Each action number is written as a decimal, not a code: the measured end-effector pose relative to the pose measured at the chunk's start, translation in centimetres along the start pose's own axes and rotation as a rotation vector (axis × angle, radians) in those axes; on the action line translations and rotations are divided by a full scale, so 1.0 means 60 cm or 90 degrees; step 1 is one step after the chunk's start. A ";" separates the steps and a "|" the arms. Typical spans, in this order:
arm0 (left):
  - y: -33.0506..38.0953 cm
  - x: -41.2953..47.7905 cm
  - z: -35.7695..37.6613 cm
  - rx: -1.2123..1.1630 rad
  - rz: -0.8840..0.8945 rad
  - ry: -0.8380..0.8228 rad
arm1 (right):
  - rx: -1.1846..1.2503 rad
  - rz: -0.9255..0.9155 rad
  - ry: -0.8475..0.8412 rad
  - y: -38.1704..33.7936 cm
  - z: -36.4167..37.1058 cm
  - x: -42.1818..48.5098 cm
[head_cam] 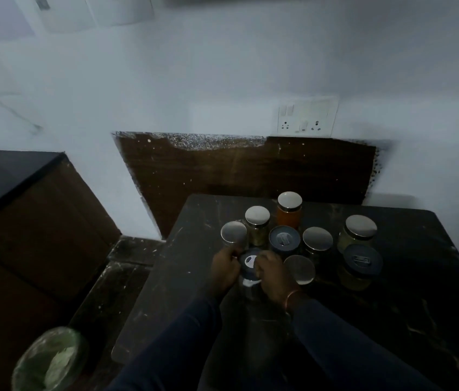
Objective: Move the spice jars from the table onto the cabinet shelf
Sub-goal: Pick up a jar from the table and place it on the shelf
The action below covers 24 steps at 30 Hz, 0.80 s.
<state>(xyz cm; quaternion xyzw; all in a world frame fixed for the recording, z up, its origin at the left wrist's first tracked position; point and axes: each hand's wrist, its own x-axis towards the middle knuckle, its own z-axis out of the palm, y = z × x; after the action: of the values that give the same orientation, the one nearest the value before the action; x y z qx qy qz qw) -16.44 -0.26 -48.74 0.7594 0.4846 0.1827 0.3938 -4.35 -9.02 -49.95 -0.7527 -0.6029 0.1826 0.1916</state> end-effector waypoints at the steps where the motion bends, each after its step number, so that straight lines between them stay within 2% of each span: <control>1: 0.005 0.003 -0.007 -0.053 -0.031 0.005 | 0.042 0.000 0.023 -0.002 -0.015 0.003; 3: 0.013 0.005 -0.022 -0.219 -0.089 -0.016 | 0.179 0.027 0.091 -0.010 -0.055 0.005; 6: 0.038 0.003 -0.043 -0.512 -0.120 -0.164 | 0.344 0.049 0.136 -0.024 -0.118 0.013; 8: 0.061 0.000 -0.047 -0.578 -0.123 -0.247 | 0.439 0.064 0.180 -0.029 -0.141 0.015; 11: 0.093 0.000 -0.039 -0.592 -0.141 -0.258 | 0.553 0.104 0.244 -0.035 -0.149 0.016; 16: 0.107 -0.002 -0.021 -0.614 -0.157 -0.255 | 0.586 0.140 0.294 -0.026 -0.147 0.010; 18: 0.116 -0.002 -0.019 -0.629 -0.174 -0.230 | 0.593 0.177 0.358 -0.024 -0.143 0.010; 20: 0.132 -0.002 -0.014 -0.579 -0.158 -0.163 | 0.588 0.229 0.423 -0.023 -0.138 0.007; 23: 0.156 -0.004 0.001 -0.376 -0.068 -0.005 | 0.641 0.278 0.385 -0.029 -0.128 0.004; 24: 0.163 -0.008 0.004 -0.362 -0.049 0.030 | 0.677 0.300 0.375 -0.032 -0.130 0.005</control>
<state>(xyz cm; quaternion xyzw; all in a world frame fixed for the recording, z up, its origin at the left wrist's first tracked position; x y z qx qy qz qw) -10.70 -2.94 -41.24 0.5950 0.4512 0.3141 0.5863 -1.96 -8.88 -42.31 -0.6856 -0.1712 0.2794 0.6501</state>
